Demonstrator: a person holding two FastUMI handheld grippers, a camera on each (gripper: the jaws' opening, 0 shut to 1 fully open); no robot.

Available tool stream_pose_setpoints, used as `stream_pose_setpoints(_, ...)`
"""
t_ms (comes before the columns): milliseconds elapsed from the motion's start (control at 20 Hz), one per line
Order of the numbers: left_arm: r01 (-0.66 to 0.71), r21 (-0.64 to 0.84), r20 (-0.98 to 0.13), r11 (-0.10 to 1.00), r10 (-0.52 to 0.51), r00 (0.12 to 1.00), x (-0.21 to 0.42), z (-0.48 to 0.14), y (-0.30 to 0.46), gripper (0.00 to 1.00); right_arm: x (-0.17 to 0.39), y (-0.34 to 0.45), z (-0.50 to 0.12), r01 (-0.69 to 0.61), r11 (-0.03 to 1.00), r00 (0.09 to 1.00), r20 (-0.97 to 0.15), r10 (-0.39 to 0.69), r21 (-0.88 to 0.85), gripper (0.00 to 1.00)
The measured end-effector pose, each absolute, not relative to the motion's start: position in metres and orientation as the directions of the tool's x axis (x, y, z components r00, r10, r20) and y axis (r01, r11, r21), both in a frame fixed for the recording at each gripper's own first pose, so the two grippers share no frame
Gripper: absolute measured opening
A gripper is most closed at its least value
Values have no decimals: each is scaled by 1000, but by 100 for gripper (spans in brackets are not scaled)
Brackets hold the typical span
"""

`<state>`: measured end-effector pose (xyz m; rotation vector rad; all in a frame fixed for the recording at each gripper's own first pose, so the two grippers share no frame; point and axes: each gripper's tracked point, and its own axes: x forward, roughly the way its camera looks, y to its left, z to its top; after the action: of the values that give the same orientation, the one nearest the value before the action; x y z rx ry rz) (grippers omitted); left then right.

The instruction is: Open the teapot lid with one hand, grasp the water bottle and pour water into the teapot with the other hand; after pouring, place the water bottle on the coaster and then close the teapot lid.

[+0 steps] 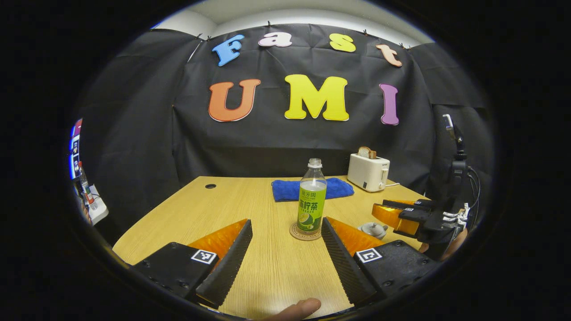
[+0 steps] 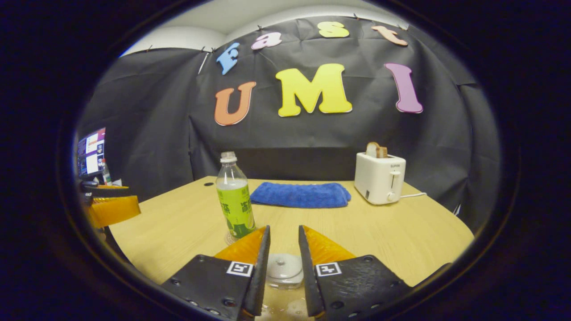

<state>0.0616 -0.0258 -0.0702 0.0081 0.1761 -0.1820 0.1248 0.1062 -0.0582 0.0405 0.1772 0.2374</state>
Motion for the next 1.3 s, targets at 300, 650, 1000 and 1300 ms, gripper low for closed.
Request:
stream_pose_setpoints(300,172,25,-161,985,-166,973,54,-61,-33,97,89,91,-22,-227,974,968,-111,226,1,98)
stream_pose_setpoints(650,169,-4,-93,986,-169,981,41,-35,-30,97,35,50,19,-149,988,989,-26,149,-34,95)
stream_pose_setpoints(1000,180,14,-42,984,-180,983,27,-16,-34,97,6,26,27,-108,993,994,-29,109,37,95)
stream_pose_setpoints(1300,196,41,-34,980,-194,980,26,-14,-41,97,2,13,24,-79,996,996,-29,80,36,95)
